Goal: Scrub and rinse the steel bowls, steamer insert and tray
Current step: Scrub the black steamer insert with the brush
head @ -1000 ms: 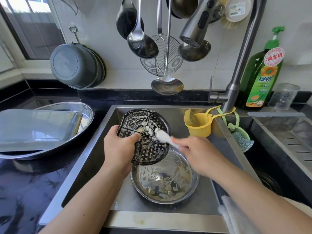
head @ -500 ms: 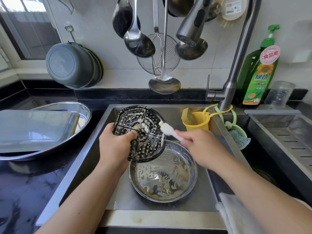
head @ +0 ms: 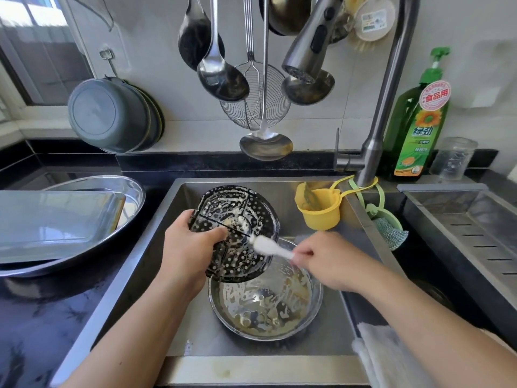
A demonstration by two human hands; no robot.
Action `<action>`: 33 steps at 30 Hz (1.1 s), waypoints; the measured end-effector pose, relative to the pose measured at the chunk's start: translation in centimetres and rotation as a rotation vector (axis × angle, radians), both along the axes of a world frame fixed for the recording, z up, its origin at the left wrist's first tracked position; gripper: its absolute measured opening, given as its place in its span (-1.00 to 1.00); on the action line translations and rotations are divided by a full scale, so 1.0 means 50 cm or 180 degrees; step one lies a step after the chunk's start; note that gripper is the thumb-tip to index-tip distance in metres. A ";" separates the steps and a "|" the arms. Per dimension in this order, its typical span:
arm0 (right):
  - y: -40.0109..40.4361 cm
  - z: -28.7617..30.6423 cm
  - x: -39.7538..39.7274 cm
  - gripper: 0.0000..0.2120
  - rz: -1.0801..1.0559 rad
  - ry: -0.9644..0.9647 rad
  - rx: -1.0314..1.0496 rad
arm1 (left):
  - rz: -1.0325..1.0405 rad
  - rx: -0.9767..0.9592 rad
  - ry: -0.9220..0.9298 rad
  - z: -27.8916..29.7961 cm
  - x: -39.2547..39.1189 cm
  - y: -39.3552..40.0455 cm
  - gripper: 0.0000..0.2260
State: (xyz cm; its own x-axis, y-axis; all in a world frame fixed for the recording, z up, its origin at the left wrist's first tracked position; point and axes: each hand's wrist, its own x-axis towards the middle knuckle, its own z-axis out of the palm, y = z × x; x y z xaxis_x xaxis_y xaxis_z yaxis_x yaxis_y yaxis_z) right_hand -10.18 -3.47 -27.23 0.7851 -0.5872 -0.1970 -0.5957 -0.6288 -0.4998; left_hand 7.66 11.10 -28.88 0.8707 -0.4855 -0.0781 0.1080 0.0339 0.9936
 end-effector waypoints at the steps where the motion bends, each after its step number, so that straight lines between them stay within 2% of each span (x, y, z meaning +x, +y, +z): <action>1: -0.010 0.001 0.003 -0.70 -0.0229 -0.0137 -0.0131 | -0.0053 -0.0003 -0.0034 0.000 -0.002 -0.001 -0.71; 3: -0.024 0.000 0.006 -0.76 -0.0504 -0.0363 -0.0441 | -0.0196 0.0020 -0.0161 0.000 -0.011 -0.003 -0.70; 5: -0.016 -0.003 0.008 -0.76 -0.0367 -0.0305 -0.0329 | -0.0247 0.0075 -0.0304 0.000 -0.017 -0.003 -0.70; 8: 0.005 -0.010 0.009 -0.72 -0.0205 -0.0079 -0.0214 | -0.0228 0.0059 -0.0306 0.000 -0.013 -0.001 -0.70; 12: -0.020 -0.006 0.016 -0.62 -0.0639 -0.0445 -0.0687 | -0.0490 0.0227 -0.0535 -0.001 -0.025 -0.004 -0.70; 15: 0.002 -0.013 0.015 -0.62 -0.0280 -0.0172 -0.0484 | -0.0526 0.0433 -0.0898 -0.006 -0.031 -0.004 -0.73; 18: 0.013 -0.012 0.015 -0.63 -0.0182 0.0082 -0.0398 | -0.0372 0.0371 -0.0812 -0.005 -0.021 -0.002 -0.73; 21: -0.013 -0.004 0.017 -0.62 -0.0588 -0.0284 -0.0632 | -0.0396 0.0222 -0.0605 0.001 -0.024 -0.002 -0.71; 26: -0.002 -0.016 0.017 -0.59 -0.0416 -0.0320 -0.0723 | -0.0427 0.0231 -0.0524 0.002 -0.026 -0.001 -0.71; 30: -0.023 -0.009 0.014 -0.57 -0.0571 -0.0644 -0.0933 | -0.0570 0.0448 -0.0875 0.003 -0.024 0.001 -0.72; 33: -0.032 0.000 0.002 -0.61 -0.0515 -0.0201 -0.0657 | -0.0427 0.0455 -0.0920 0.007 -0.010 0.009 -0.71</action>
